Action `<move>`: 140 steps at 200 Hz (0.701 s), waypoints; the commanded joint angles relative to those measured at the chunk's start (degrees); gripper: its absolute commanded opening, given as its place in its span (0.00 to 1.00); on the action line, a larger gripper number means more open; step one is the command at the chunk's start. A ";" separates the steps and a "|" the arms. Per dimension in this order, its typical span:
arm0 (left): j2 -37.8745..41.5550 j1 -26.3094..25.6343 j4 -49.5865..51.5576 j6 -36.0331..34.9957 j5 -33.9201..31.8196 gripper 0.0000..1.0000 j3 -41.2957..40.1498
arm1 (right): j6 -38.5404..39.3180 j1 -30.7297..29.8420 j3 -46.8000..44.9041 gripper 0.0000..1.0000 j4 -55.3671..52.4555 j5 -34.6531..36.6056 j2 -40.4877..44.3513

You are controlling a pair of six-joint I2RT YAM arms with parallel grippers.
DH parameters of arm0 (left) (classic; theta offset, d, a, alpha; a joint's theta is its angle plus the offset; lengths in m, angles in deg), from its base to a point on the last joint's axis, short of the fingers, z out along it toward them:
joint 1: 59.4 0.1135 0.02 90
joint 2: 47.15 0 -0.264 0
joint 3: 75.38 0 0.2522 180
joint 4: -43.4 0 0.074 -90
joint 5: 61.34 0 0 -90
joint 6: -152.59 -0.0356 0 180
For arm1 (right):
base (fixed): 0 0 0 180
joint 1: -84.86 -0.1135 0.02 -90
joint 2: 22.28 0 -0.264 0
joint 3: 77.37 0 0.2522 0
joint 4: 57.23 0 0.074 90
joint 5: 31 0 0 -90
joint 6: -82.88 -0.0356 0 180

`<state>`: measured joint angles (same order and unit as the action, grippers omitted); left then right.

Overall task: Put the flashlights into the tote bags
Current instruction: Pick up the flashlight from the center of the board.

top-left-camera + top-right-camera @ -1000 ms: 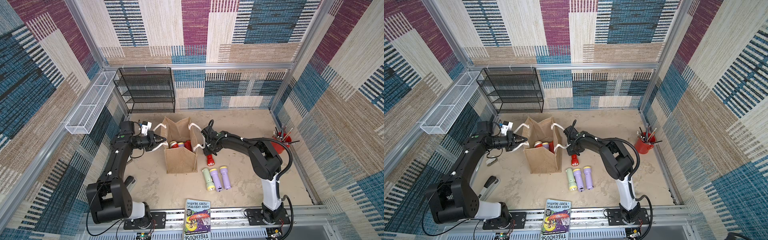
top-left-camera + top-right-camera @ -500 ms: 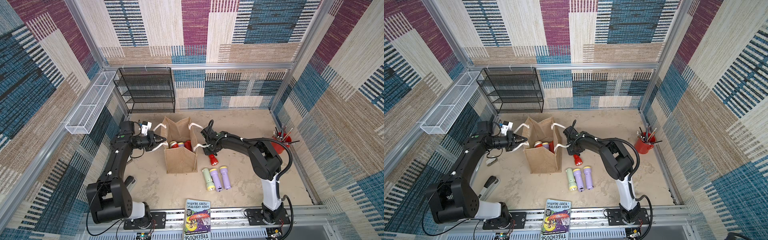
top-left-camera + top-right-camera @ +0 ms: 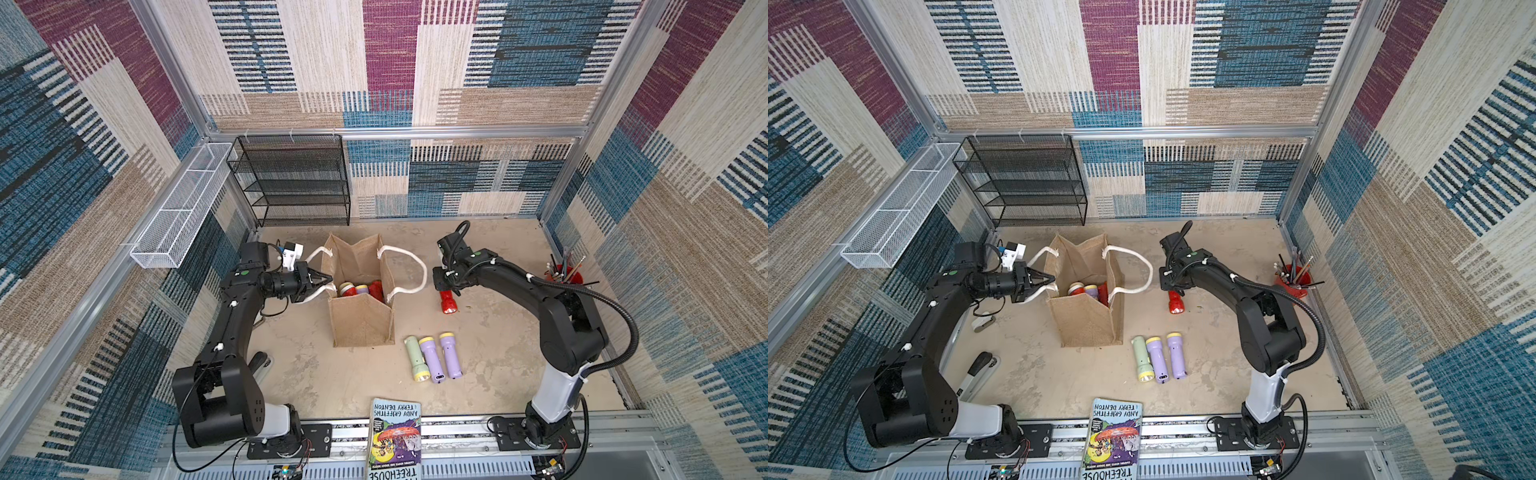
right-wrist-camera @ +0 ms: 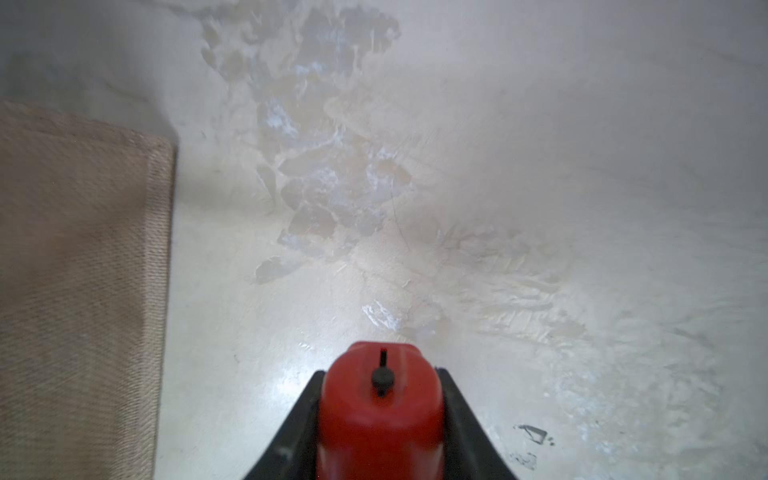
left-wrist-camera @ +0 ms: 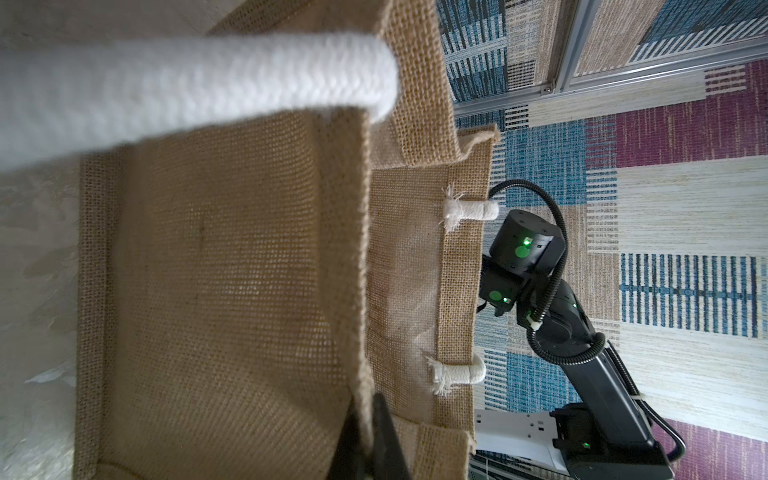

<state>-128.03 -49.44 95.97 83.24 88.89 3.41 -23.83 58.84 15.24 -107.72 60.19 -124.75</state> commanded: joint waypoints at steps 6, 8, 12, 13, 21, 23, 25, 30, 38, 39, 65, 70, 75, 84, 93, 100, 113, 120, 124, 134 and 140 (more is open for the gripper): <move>0.37 0.06 -1.19 -0.08 0.48 0.00 0.00 | 0.09 0.18 4.48 0.32 1.28 -3.04 3.75; 0.37 0.06 -1.19 -0.03 0.54 0.00 0.00 | 0.16 0.18 4.93 0.32 1.06 -3.13 3.95; 0.37 0.01 -1.20 0.01 0.59 0.00 0.00 | 0.11 0.18 6.05 0.32 0.62 -3.12 4.34; 0.37 0.04 -1.19 0.01 0.55 0.00 0.00 | 0.15 0.18 6.32 0.32 0.53 -3.17 4.41; 0.40 0.02 -1.22 -0.04 0.63 0.00 0.00 | 0.00 0.18 8.14 0.32 -0.19 -3.37 5.18; 0.42 0.05 -1.20 0.00 0.67 0.00 0.00 | -0.13 0.18 8.79 0.32 -0.25 -3.38 5.36; 0.45 0.06 -1.26 0.01 0.68 0.00 -0.02 | -0.16 0.22 9.05 0.32 -0.33 -3.53 5.58; 0.45 0.06 -1.28 0.01 0.61 0.00 0.08 | -0.38 0.16 10.40 0.32 -0.44 -3.86 5.99; 0.53 0.06 -1.28 0.01 0.60 0.00 0.09 | -0.79 0.10 12.39 0.32 -0.45 -4.85 6.68; 0.50 0.06 -1.28 0.01 0.60 0.00 0.14 | -0.87 0.10 12.47 0.32 -0.45 -5.04 6.76; 0.60 0.02 -1.37 0.10 0.65 0.00 0.12 | -2.06 -1.50 19.12 0.32 0.93 -8.51 7.49; 0.56 0.04 -1.36 0.10 0.72 0.00 0.10 | -2.10 -2.35 20.39 0.31 1.15 -8.38 7.26; 0.55 0.06 -1.36 0.10 0.71 0.00 0.09 | -1.95 -3.37 21.67 0.32 1.50 -8.08 7.00; 0.55 0.06 -1.45 0.10 0.76 0.00 -0.02 | -1.19 -5.54 24.14 0.32 2.04 -7.55 6.18; 0.64 0.05 -1.49 0.18 0.76 0.00 0.00 | -0.64 -7.68 26.82 0.32 2.43 -7.45 4.95; 0.68 0.06 -1.46 0.18 0.80 0.00 -0.08 | -0.39 -9.02 29.03 0.32 2.67 -8.29 3.79; 0.79 0.06 -1.46 0.19 0.75 0.00 -0.08 | -0.53 -10.90 32.76 0.32 3.26 -10.74 1.34; 0.86 0.06 -1.48 0.19 0.78 0.00 -0.09 | -0.57 -11.75 34.48 0.32 3.41 -12.16 -0.12; 0.90 0.06 -1.50 0.19 0.73 0.00 -0.15 | -0.64 -12.23 35.50 0.32 3.51 -12.88 -0.95; 1.07 0.06 -1.32 0.14 0.69 0.00 -0.17 | -0.57 -13.49 38.03 0.32 3.43 -14.61 -3.09; 1.16 0.06 -1.40 0.14 0.64 0.00 -0.26 | -0.35 -14.24 39.55 0.32 3.04 -15.49 -4.36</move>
<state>-127.66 -49.44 95.95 83.39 88.80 3.33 -24.81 46.68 50.47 -106.28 49.85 -125.61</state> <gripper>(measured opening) 0.065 0.397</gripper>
